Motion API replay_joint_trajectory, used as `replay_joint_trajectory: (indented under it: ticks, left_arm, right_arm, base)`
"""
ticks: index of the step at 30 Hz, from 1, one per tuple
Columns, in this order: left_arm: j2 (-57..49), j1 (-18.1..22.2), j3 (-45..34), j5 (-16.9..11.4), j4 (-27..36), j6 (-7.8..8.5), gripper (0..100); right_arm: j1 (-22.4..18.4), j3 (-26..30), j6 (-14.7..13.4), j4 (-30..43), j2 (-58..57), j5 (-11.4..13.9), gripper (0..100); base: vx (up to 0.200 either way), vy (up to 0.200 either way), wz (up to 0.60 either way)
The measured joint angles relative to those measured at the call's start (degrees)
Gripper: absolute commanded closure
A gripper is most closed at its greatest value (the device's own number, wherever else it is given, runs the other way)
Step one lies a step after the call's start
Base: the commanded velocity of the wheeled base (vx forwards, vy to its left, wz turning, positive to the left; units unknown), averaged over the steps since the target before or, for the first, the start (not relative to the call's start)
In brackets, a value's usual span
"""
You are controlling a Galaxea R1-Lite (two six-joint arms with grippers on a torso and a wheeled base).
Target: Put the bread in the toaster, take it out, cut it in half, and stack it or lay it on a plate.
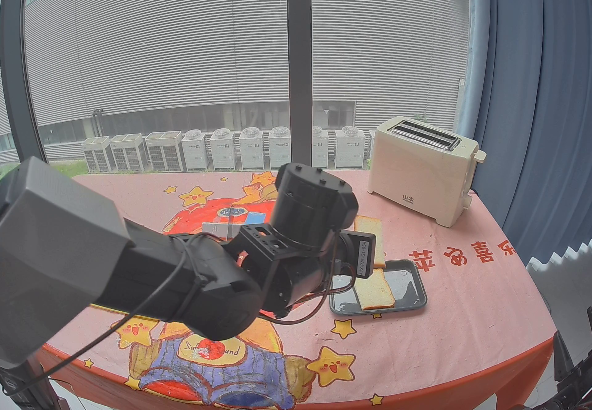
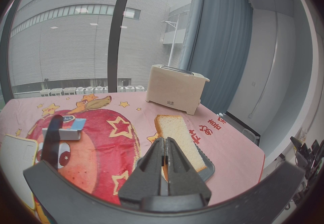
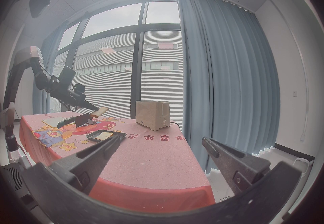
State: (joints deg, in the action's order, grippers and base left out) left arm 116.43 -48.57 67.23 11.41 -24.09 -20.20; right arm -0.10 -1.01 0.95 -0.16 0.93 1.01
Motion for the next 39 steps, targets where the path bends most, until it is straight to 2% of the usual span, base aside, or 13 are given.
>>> replay_joint_trajectory:
  ticks: [9,24,25,39]
  left_arm:
    - [5.1,-0.5,2.6,-0.3,2.1,-2.93,100]
    - [6.4,-0.7,-1.9,-0.7,2.0,-3.15,100]
    - [6.4,-0.7,-2.2,-0.7,1.9,-3.17,0]
    - [6.0,-1.5,-1.7,-0.6,-0.5,-3.19,0]
  right_arm:
    - [0.0,0.0,0.0,0.0,0.0,0.0,0]
    - [0.0,0.0,0.0,0.0,0.0,0.0,0]
    - [0.0,0.0,0.0,0.0,0.0,0.0,0]
    - [0.0,0.0,0.0,0.0,0.0,0.0,0]
  base:
    - [0.0,0.0,0.0]
    - [0.0,0.0,0.0]
    - [0.0,0.0,0.0]
    - [0.0,0.0,0.0]
